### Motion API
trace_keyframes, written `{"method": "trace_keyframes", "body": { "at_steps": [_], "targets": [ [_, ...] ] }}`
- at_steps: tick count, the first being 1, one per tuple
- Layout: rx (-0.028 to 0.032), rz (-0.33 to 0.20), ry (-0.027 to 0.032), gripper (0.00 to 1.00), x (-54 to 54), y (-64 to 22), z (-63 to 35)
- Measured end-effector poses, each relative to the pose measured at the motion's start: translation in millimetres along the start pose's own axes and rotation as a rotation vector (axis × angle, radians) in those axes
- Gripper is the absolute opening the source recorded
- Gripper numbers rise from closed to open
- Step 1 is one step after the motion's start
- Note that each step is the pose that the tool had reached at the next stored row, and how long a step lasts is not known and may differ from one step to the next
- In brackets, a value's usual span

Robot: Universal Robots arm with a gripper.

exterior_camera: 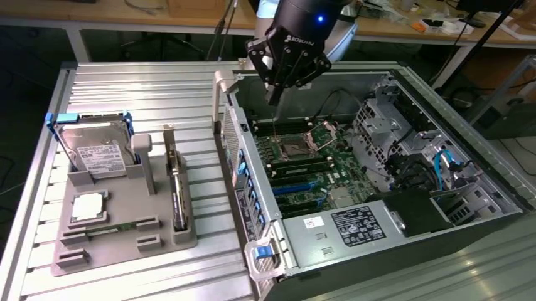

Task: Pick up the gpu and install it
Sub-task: 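Reach for the gpu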

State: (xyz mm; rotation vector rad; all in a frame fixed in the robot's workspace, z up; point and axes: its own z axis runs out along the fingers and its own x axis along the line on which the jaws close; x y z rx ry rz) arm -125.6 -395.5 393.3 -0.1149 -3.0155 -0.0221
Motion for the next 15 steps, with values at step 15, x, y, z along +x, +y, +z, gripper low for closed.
{"method": "trace_keyframes", "body": {
  "at_steps": [15],
  "targets": [
    [0.0040,-0.011,-0.0503,0.11,18.6,0.4,7.3]
  ]
}}
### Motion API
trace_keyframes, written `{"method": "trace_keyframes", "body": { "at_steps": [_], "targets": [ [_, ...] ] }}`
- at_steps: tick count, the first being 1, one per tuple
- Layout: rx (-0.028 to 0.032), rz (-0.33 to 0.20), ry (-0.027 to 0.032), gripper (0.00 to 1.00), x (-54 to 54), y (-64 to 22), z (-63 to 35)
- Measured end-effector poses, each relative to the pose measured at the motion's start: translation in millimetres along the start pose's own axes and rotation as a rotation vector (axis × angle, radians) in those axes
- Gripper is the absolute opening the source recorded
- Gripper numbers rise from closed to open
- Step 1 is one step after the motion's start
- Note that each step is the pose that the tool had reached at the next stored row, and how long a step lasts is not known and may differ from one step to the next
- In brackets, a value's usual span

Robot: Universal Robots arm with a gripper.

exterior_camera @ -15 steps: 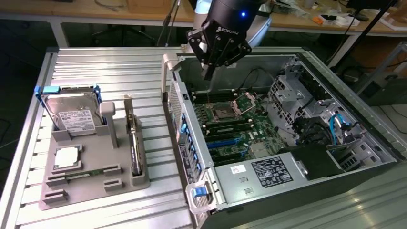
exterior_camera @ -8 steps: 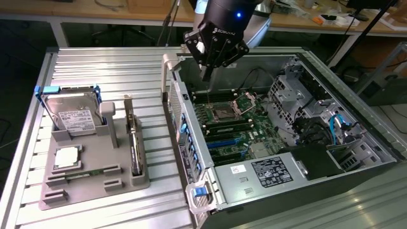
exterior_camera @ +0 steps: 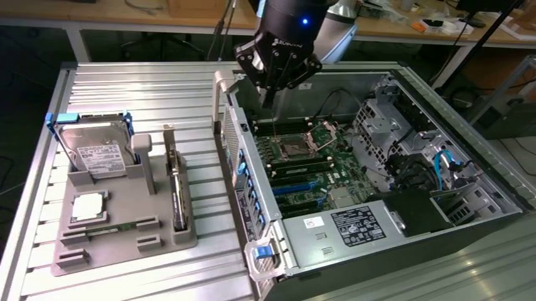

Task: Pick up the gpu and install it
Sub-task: 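Reach for the gpu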

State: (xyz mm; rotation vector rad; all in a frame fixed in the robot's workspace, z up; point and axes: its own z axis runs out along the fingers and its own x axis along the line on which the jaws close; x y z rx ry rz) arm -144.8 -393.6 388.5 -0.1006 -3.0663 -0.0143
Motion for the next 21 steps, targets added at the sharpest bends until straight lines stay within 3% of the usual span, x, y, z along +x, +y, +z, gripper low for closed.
{"method": "trace_keyframes", "body": {
  "at_steps": [6,8,13,21],
  "targets": [
    [-0.0012,-0.003,-0.0201,0.11,14.4,-0.6,2.0],
    [-0.0013,-0.003,-0.0237,0.11,21.4,-1.1,2.5],
    [-0.0017,-0.003,-0.0275,0.11,39.0,-2.1,3.8],
    [-0.0017,-0.003,-0.0284,0.11,64.5,-3.3,5.7]
  ]
}}
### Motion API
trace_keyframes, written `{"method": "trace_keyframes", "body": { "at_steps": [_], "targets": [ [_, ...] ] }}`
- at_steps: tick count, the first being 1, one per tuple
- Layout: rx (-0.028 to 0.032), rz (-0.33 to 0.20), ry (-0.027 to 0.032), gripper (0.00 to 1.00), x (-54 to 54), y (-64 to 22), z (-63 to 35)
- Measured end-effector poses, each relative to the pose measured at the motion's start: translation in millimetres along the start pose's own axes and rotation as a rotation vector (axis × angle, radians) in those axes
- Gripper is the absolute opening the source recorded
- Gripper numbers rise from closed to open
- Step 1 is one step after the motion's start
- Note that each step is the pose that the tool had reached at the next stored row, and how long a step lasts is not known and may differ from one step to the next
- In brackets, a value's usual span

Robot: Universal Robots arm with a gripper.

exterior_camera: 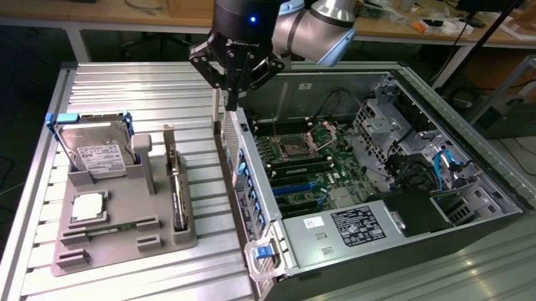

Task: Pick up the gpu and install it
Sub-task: 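Reach for the gpu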

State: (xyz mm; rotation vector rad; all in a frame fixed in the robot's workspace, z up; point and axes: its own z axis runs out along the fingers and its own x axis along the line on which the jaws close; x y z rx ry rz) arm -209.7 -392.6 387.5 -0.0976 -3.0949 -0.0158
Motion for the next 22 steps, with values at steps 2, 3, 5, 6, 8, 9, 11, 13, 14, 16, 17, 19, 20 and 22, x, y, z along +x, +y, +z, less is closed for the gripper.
{"method": "trace_keyframes", "body": {
  "at_steps": [2,3,5,6,8,9,11,13,14,16,17,19,20,22],
  "targets": [
    [0.0000,0.000,0.0000,0.11,7.2,-0.3,0.3],
    [0.0001,0.000,0.0000,0.11,11.4,-0.4,0.5],
    [0.0004,0.000,0.0001,0.11,19.3,-0.6,0.8],
    [0.0004,0.000,0.0000,0.11,23.1,-0.7,1.0],
    [0.0007,0.000,-0.0001,0.11,31.9,-1.1,1.5],
    [0.0009,0.000,-0.0001,0.11,35.7,-1.2,1.6],
    [0.0012,0.000,0.0000,0.11,45.1,-1.7,2.0],
    [0.0015,0.000,-0.0001,0.11,54.6,-2.2,2.5],
    [0.0016,0.000,-0.0001,0.11,58.6,-2.4,2.7],
    [0.0020,0.000,-0.0001,0.11,65.8,-2.8,2.9],
    [0.0020,0.000,-0.0002,0.11,69.2,-3.0,3.1],
    [0.0021,0.000,-0.0002,0.11,76.2,-3.4,3.4],
    [0.0022,0.000,-0.0001,0.11,80.0,-3.6,3.6],
    [0.0024,0.000,-0.0001,0.11,86.2,-4.0,3.8]
  ]
}}
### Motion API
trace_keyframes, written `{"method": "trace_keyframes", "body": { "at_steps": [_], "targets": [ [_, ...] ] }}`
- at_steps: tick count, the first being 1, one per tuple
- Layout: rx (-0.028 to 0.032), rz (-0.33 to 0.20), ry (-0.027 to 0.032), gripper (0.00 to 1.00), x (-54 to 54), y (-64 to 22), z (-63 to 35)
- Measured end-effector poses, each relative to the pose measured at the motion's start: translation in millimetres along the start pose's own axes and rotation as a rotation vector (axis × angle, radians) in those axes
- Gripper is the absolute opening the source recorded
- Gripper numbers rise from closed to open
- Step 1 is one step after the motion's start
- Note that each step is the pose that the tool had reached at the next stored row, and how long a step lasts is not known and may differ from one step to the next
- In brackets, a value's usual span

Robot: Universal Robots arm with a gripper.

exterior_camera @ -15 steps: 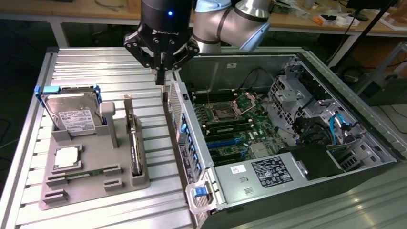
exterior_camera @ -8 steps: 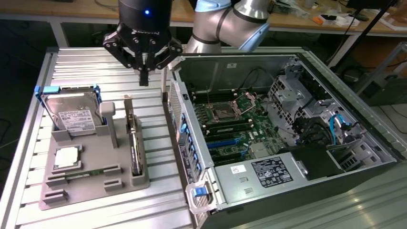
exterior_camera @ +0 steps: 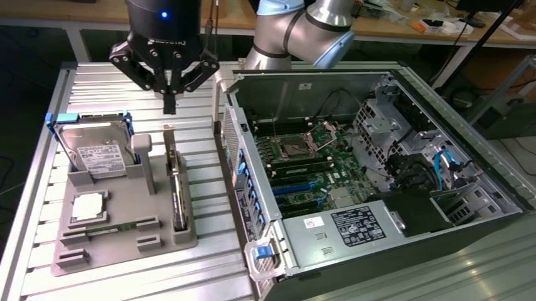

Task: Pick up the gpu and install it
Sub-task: 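Reach for the gpu, then pick up the gpu and move the gpu toward the slot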

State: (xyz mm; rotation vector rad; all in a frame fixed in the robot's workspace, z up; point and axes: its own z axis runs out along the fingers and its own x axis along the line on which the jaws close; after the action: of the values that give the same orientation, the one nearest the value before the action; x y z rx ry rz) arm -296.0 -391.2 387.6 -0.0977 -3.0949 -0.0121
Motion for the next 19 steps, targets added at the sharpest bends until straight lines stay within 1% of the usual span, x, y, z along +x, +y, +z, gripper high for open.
{"method": "trace_keyframes", "body": {
  "at_steps": [11,16,19],
  "targets": [
    [-0.0001,0.000,-0.0002,0.11,0.8,-0.1,0.1],
    [0.0000,0.000,0.0000,0.11,1.1,-3.7,0.0],
    [0.0000,0.000,-0.0001,0.11,1.2,-7.6,0.0]
  ]
}}
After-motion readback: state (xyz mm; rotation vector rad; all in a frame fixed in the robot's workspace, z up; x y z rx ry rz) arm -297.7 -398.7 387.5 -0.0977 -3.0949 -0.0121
